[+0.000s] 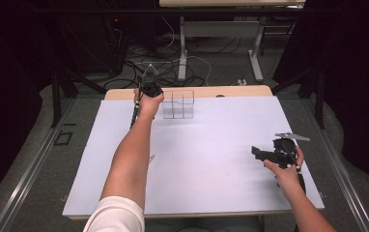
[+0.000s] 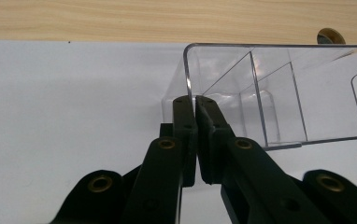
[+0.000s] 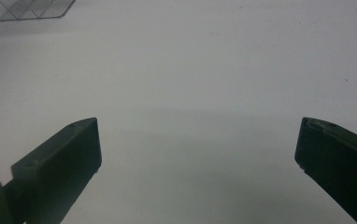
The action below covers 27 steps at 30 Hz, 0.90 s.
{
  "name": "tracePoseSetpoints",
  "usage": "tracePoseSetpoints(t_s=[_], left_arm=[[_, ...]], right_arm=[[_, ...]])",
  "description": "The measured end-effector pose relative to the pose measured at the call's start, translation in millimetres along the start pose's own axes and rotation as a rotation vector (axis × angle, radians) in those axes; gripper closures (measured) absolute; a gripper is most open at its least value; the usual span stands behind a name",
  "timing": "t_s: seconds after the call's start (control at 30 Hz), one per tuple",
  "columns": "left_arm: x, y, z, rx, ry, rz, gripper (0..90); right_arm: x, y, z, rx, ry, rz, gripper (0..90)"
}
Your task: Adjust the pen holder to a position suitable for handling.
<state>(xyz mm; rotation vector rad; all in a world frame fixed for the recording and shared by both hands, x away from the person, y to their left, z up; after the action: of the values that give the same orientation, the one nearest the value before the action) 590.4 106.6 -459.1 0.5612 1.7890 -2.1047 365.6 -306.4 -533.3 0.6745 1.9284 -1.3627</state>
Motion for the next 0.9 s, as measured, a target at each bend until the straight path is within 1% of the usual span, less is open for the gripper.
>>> tracePoseSetpoints(t_s=[0.07, 0.2, 0.27, 0.33, 0.37, 0.4, 0.57, 0.7, 0.73, 0.9], left_arm=[[0.4, 0.0, 2.2, -0.016, 0.006, 0.006, 88.6], [1.1, -0.4, 4.9, -0.032, 0.016, 0.014, 89.2], [1.3, -0.4, 6.9, -0.051, 0.031, 0.017, 89.4], [1.2, -0.8, 6.7, -0.043, 0.028, 0.014, 89.5], [1.2, -0.8, 6.7, -0.043, 0.028, 0.014, 89.4], [1.5, -2.2, 5.8, -0.035, 0.018, 0.012, 89.4], [3.7, -6.2, 6.2, -0.03, 0.024, 0.001, 89.4], [9.6, -11.3, 6.0, -0.023, 0.014, -0.007, 89.5], [13.2, -14.2, 5.7, -0.016, 0.009, -0.011, 89.4], [20.0, -20.3, 6.4, -0.012, 0.006, -0.026, 89.4]], right_arm=[[0.1, 0.3, 0.2, 0.001, -0.004, 0.0, 0.1], [0.3, 0.9, 0.1, 0.001, -0.004, -0.003, 0.1], [0.3, 1.2, 0.4, 0.003, -0.003, -0.004, 0.1], [0.4, 1.5, 0.7, 0.003, -0.003, -0.004, 0.1], [0.5, 1.7, 0.3, 0.002, 0.005, -0.006, 0.2], [0.5, 1.8, 0.5, 0.002, 0.005, -0.006, 0.2], [0.4, 2.5, 0.6, 0.001, 0.002, -0.006, 0.2], [0.5, 2.2, 0.3, 0.0, -0.007, -0.008, 0.2], [0.5, 2.1, 0.2, 0.001, -0.007, -0.008, 0.2], [0.7, 1.9, -0.5, 0.0, -0.001, -0.007, 0.2]])
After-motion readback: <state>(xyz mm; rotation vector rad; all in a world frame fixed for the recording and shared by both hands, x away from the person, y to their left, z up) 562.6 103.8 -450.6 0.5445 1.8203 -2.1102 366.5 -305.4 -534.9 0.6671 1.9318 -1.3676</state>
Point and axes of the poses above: each handheld gripper's, and its own axes: y roughly forward along the jaws, x roughly out of its underside, z roughly to its right, the point moved 1 cm from there along y, roughly forward along the jaws, and after that the axes turned 4 degrees about -x, right-handed, at the moved point
